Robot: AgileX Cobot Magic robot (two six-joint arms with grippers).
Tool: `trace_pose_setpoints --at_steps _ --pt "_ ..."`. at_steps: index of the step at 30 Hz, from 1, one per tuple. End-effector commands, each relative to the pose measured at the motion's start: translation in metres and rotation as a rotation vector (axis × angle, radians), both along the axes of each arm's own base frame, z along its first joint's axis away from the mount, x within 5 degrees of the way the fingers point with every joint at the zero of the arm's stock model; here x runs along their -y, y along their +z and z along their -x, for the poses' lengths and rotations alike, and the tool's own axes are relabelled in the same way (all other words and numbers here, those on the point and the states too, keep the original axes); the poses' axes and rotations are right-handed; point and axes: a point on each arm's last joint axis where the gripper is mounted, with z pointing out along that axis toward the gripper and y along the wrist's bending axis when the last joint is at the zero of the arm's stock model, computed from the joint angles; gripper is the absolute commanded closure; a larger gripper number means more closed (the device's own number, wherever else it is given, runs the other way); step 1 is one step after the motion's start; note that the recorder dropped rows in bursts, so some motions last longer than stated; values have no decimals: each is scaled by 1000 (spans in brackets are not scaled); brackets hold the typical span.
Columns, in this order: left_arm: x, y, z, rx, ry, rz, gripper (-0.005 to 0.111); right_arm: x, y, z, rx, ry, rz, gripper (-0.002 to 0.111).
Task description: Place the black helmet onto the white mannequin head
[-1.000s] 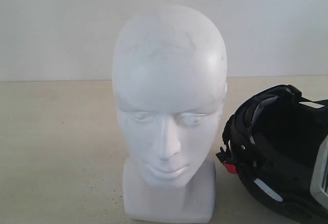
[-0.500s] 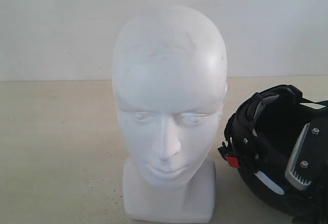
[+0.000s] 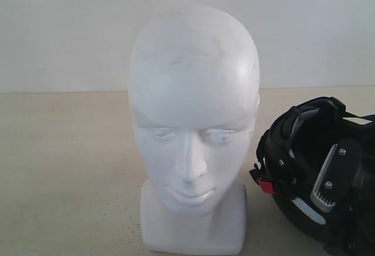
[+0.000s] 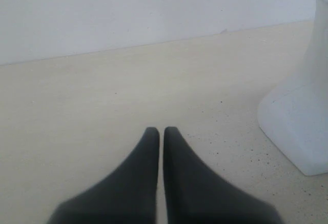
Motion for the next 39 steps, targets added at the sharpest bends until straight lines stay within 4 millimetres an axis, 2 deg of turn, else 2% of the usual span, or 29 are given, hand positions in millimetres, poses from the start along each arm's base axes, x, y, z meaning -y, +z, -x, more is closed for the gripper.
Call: trace_pose_setpoints --at_steps 1,4,5,8,10,16,23,28,34,39 --pt "0 -1 0 -1 -4 12 102 0 0 -2 11 11 8 75" --pt "0 -1 0 -1 -4 12 102 0 0 -1 -3 -25 -10 105" --pt "0 -1 0 -1 -4 12 102 0 0 -2 -8 -65 -34 108" --pt "0 -1 0 -1 -4 12 102 0 4 -1 -29 -211 -117 108" --pt "0 -1 0 -1 -4 12 102 0 19 2 -7 -297 -189 108" --pt "0 -1 0 -1 -4 12 102 2 79 24 49 -331 -306 108" --pt "0 -1 0 -1 -4 12 102 9 116 55 86 -341 -377 108" --pt "0 -1 0 -1 -4 12 102 15 143 73 155 -422 -503 108" --pt "0 -1 0 -1 -4 12 102 24 177 79 205 -650 -671 108" --pt "0 -1 0 -1 -4 12 102 35 217 82 329 -792 -800 108"
